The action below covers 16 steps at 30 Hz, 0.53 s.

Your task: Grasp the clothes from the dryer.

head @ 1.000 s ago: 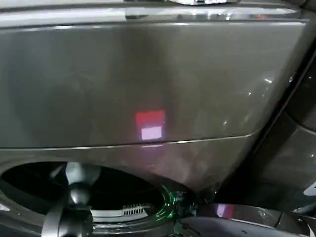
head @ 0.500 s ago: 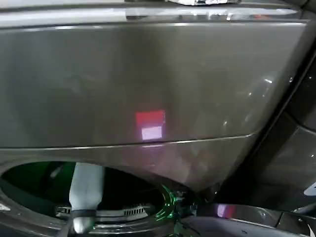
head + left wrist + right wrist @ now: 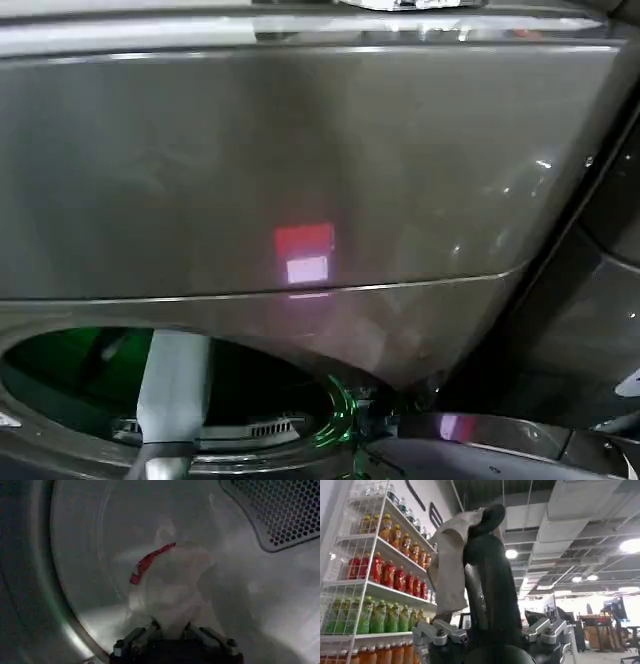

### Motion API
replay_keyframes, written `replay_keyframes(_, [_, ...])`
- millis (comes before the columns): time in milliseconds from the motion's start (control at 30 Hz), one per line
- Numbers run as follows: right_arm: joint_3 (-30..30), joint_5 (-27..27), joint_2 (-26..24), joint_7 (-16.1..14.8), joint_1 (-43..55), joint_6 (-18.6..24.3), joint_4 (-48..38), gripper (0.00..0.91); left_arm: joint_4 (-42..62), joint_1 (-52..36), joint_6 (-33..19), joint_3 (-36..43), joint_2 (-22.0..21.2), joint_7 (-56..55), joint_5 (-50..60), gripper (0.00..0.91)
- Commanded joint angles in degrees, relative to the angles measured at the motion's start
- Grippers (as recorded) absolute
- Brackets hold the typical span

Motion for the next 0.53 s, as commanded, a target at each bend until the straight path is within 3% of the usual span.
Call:
replay_keyframes(33, [0.6,-0.2,-0.1,0.8,0.2,-2.8,0.7,0.907,-0.3,0.2,0.1,0.1,0.0,0.0,-0.8,0.0])
replay_keyframes(533, [2.0,-1.2,-0.6,2.4,0.3,-6.0,1.2,0.907,0.6,0.1,-0.3,0.2,0.1,0.4,-0.8,0.0])
